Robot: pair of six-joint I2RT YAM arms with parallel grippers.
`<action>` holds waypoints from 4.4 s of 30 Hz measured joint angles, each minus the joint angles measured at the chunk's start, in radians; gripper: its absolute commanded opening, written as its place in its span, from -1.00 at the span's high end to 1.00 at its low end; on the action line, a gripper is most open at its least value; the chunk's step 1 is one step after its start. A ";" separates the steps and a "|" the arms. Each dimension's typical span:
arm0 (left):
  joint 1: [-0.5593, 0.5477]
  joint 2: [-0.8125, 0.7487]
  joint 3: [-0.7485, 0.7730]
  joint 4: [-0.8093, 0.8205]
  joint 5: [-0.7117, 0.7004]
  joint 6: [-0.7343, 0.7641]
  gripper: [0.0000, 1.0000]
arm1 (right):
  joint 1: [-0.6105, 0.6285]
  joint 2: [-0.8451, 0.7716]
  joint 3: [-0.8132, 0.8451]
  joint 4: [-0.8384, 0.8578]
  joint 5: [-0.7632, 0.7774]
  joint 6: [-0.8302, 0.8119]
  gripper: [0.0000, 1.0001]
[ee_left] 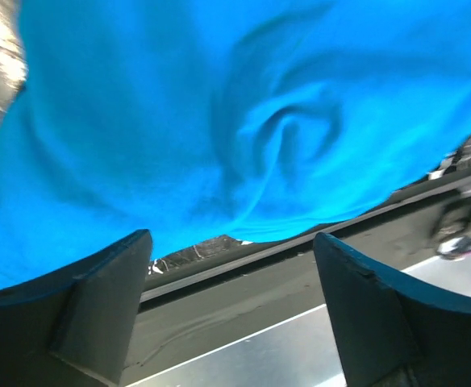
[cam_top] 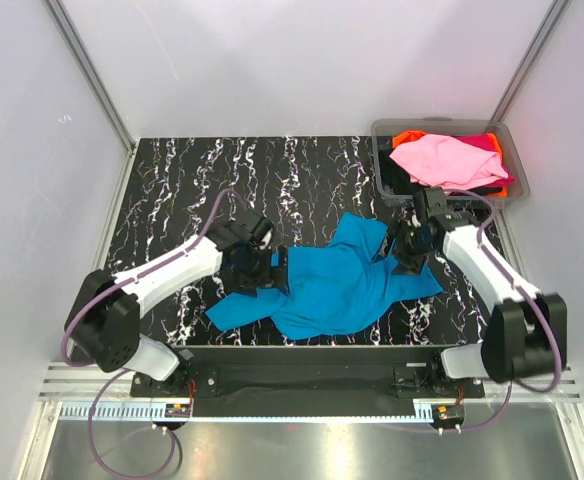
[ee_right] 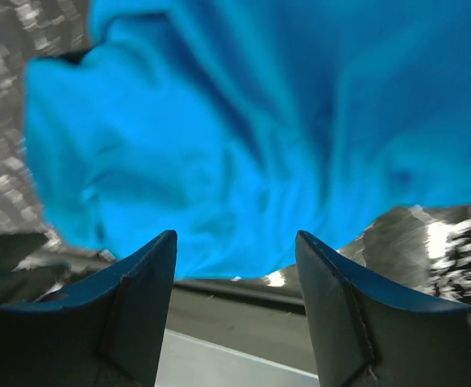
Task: Fold and stack the t-shirts
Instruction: Flatten the tshirt out
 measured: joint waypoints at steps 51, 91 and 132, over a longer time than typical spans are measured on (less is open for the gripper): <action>-0.082 -0.467 -0.107 -0.120 -0.342 0.005 -0.94 | 0.113 0.229 0.109 0.106 -0.011 -0.163 -0.47; -0.052 -0.706 0.069 -0.056 -0.369 0.184 1.00 | 0.336 -0.264 0.274 -0.011 0.186 -0.156 1.00; 0.117 -0.211 0.119 -0.196 -0.351 0.214 -0.64 | 0.149 0.272 0.233 -0.164 0.009 -0.253 -0.41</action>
